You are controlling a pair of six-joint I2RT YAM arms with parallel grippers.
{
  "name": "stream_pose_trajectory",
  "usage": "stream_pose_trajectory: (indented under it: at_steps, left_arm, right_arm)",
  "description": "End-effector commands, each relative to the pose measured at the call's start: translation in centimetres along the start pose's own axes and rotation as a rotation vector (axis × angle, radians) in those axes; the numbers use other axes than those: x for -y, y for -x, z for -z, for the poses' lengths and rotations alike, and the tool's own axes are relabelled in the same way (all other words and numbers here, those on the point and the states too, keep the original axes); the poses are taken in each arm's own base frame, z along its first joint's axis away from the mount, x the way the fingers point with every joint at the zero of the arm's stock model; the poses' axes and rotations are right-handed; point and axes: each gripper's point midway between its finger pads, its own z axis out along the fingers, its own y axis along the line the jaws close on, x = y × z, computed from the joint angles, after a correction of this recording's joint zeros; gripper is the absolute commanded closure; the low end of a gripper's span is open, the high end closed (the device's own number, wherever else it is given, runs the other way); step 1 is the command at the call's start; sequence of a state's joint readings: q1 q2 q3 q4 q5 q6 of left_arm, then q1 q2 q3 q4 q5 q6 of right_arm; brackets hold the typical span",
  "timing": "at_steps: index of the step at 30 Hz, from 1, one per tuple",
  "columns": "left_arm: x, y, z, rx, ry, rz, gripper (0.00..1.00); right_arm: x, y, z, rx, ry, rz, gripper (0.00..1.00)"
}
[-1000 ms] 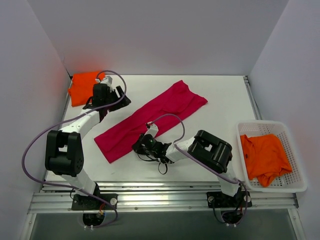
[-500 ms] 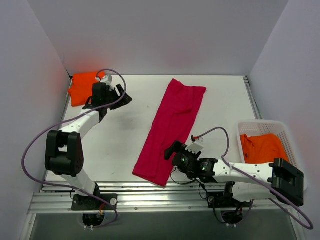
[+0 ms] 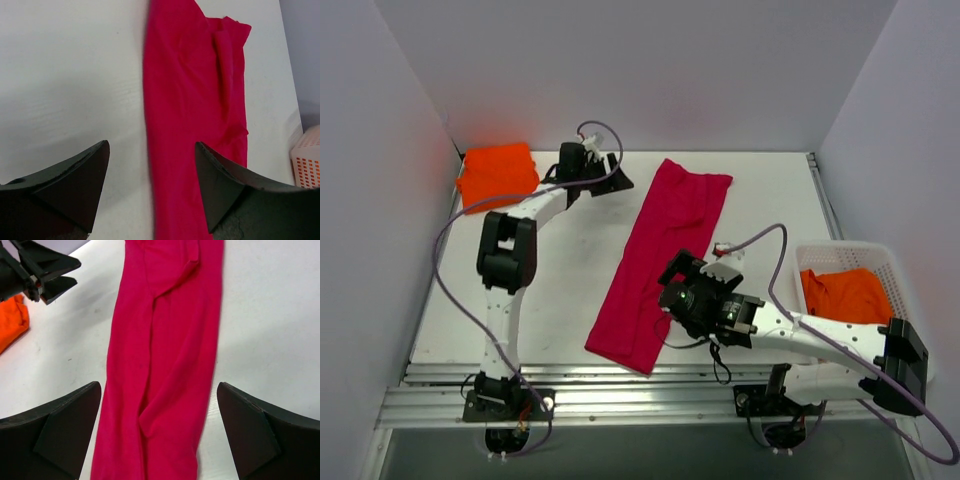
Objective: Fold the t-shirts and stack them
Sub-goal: Fold the tshirt
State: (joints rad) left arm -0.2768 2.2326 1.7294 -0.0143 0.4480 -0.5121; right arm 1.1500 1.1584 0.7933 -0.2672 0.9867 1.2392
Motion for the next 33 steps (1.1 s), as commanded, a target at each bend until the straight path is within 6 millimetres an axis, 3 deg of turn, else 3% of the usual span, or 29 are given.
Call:
stream_pose_trajectory:
  at_steps: [1,7,9,10,12,13,16,24,27,31,33]
  left_arm:
    - [1.0,0.3,-3.0,-0.058,-0.101,0.009,0.22]
    - [0.9,-1.3,-8.1,-0.127,-0.157,0.067,0.22]
    - [0.8,-3.3,-9.4,-0.175,-0.138,0.069,0.22]
    - [1.6,-2.8,-9.6,-0.164,-0.145,0.056,0.22]
    - [1.6,-4.8,-10.4,-0.215,-0.112,0.06,0.22]
    - [2.4,-4.4,-10.4,-0.208,-0.119,0.046,0.22]
    - [3.2,-5.7,-11.0,-0.227,-0.119,0.03,0.22]
    - [3.0,-7.5,-11.9,-0.248,-0.055,0.01,0.27]
    - [2.8,-7.6,-12.0,-0.243,-0.035,0.014,0.43]
    - [1.9,-7.3,-12.2,-0.22,0.01,0.028,0.97]
    - [1.5,-7.2,-12.3,-0.211,0.029,0.04,0.98]
  right_arm:
    - [0.7,2.0,-0.9,0.088,-0.048,0.069,0.03]
    - [2.2,2.5,-2.7,0.074,-0.071,0.06,0.04]
    - [2.7,3.0,-3.0,0.08,-0.08,0.046,0.04]
    - [3.0,3.0,-3.1,0.079,-0.085,0.057,0.04]
    - [3.2,3.5,-3.3,0.084,-0.089,0.046,0.05]
    - [3.4,3.5,-3.3,0.086,-0.09,0.053,0.05]
    - [3.9,3.8,-3.7,0.087,-0.099,0.054,0.05]
    - [5.0,3.9,-4.8,0.064,-0.1,0.034,0.05]
    - [5.3,3.7,-5.0,0.054,-0.099,0.031,0.06]
    - [5.7,3.3,-5.2,0.04,-0.101,0.034,0.07]
    - [5.9,3.3,-5.2,0.041,-0.106,0.036,0.07]
